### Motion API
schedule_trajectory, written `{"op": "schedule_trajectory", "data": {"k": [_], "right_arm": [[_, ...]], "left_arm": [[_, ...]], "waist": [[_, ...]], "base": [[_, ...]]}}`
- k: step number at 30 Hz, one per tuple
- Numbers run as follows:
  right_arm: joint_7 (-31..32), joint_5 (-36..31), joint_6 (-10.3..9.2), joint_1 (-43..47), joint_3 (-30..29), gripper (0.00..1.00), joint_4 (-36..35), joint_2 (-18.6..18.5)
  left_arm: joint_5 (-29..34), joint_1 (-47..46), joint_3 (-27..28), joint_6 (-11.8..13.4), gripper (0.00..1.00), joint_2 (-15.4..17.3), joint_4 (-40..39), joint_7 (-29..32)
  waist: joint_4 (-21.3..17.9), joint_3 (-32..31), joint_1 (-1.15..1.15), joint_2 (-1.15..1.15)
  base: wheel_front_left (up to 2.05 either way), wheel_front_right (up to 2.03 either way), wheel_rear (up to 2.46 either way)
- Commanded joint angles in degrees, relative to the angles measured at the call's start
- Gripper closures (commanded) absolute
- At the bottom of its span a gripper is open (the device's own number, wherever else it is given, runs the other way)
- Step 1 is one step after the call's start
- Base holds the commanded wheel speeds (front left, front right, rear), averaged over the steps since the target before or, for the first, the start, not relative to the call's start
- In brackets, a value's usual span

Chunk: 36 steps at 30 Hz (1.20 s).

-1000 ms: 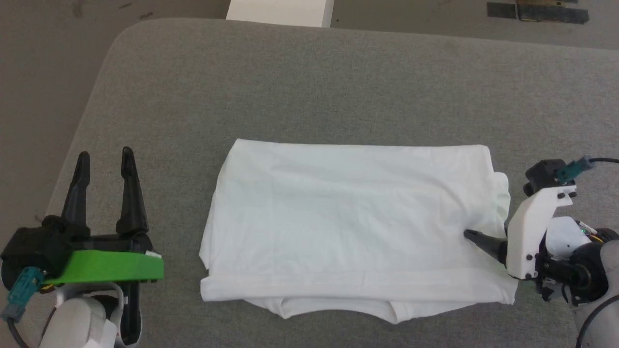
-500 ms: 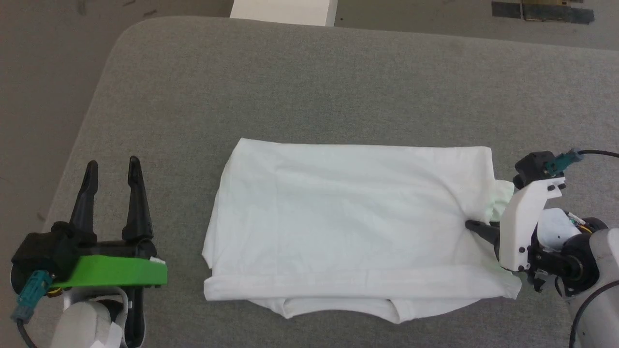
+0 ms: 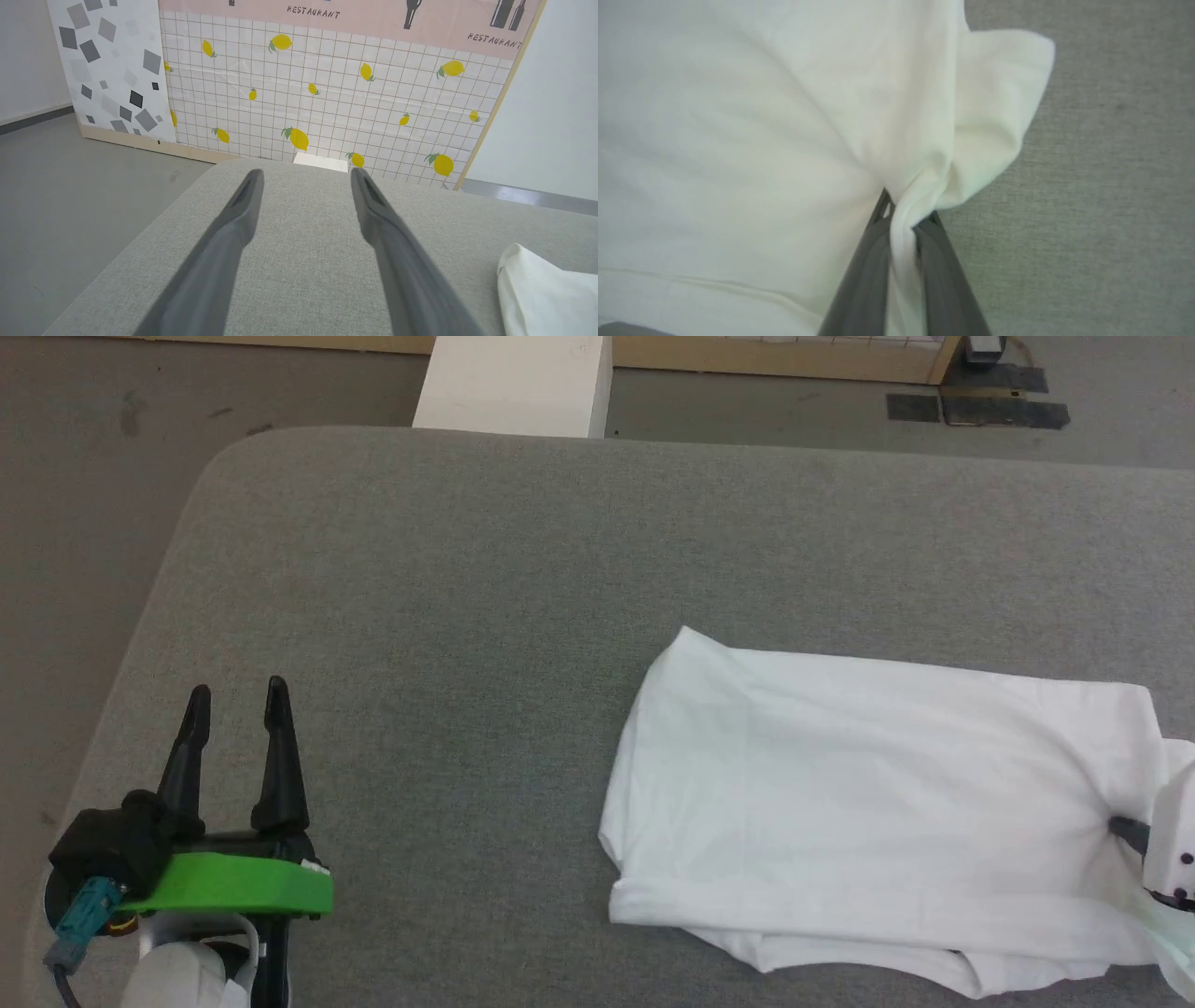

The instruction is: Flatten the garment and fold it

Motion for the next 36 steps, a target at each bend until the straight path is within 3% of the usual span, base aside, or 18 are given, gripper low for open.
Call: {"op": "schedule_trajectory", "data": {"k": [1, 3, 8, 17, 21, 26, 36], "right_arm": [[0.2, -1.7, -0.11, 0.7, -1.2, 1.0, 0.3, 0.2], [0.2, -4.2, -0.11, 0.7, -1.8, 1.0, -0.7, 0.8], [2.0, -6.7, -0.11, 1.0, 2.8, 1.0, -7.0, 0.0], [6.6, -4.0, -0.11, 2.7, 12.3, 1.0, -25.5, -2.2], [6.7, -2.7, -0.11, 1.6, 17.1, 1.0, -29.9, -1.5], [6.1, -1.5, -0.11, -1.4, 23.4, 1.0, -29.5, 0.7], [0.0, -2.1, -0.11, -7.4, 31.2, 1.0, -17.3, 7.5]], "left_arm": [[0.6, 0.8, 0.2, -0.4, 0.0, -0.2, 0.3, -0.3], [0.7, 1.1, 0.3, -0.5, 0.0, -0.2, 0.5, -0.3], [0.8, 1.8, 0.5, -0.8, 0.0, -0.5, 0.8, -0.3], [1.1, 3.1, 1.1, -1.1, 0.0, -1.4, 0.4, -0.3], [1.1, 3.2, 1.0, -1.3, 0.0, -1.7, 0.4, -0.3], [1.0, 2.5, 0.7, -1.6, 0.0, -1.9, 0.4, -0.3], [0.6, 2.3, 0.0, -1.9, 0.0, -2.5, 0.7, -0.3]], "waist": [[-0.6, -0.7, 0.0, 0.0], [-0.9, -1.2, 0.0, 0.0], [-1.4, -2.4, 0.0, 0.0], [-1.4, -3.6, 0.0, 0.0], [-0.9, -3.3, 0.0, 0.0], [0.4, -2.6, 0.0, 0.0], [3.7, -1.1, 0.0, 0.0]], "base": [[0.0, 0.0, 0.0], [0.0, 0.0, 0.0], [0.0, 0.0, 0.0], [0.0, 0.0, 0.0], [0.0, 0.0, 0.0], [0.0, 0.0, 0.0], [0.0, 0.0, 0.0]]}}
